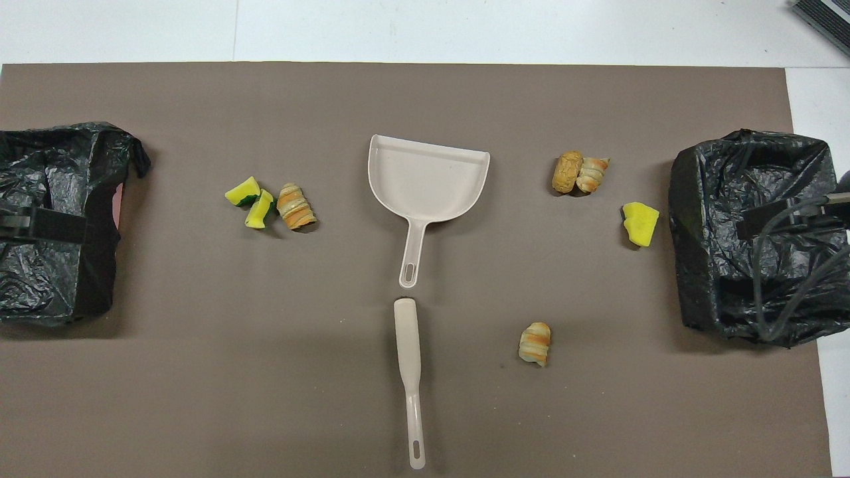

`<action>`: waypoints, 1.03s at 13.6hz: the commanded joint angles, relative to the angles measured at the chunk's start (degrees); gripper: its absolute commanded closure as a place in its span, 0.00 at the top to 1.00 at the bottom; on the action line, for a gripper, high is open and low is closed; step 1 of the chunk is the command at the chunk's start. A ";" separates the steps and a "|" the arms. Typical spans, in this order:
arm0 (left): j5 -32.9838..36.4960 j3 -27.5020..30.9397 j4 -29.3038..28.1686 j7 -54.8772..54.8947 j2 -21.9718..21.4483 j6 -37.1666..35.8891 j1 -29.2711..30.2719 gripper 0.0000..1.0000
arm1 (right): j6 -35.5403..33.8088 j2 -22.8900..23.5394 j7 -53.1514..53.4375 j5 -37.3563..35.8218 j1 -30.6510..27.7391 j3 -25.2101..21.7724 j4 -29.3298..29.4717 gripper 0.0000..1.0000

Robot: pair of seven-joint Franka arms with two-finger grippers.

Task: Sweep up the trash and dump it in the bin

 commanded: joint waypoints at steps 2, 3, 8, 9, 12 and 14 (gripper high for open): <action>-0.62 0.42 -4.06 -0.36 -1.15 3.04 -2.11 1.00 | -0.44 -0.88 0.34 0.68 -0.28 0.49 -0.71 1.00; -0.62 0.42 -5.63 -0.71 -1.33 3.75 -3.33 1.00 | -1.58 -0.88 0.34 0.60 -0.11 0.49 -0.71 1.00; -0.62 0.42 -9.34 -6.94 -1.07 7.79 -9.93 1.00 | -3.34 -1.58 -1.15 0.34 0.07 0.49 -0.80 1.00; -0.62 0.42 -10.38 -8.26 -0.98 8.40 -11.33 1.00 | -3.09 -1.59 -0.81 0.42 -0.02 0.66 -0.80 1.00; -0.62 0.42 -15.04 -12.74 -1.94 11.21 -15.81 1.00 | -2.20 -0.63 2.51 0.77 0.68 1.10 -0.54 1.00; -0.62 0.42 -17.50 -15.12 -2.90 11.58 -19.49 1.00 | -2.03 1.30 7.00 1.04 2.08 1.54 -0.45 1.00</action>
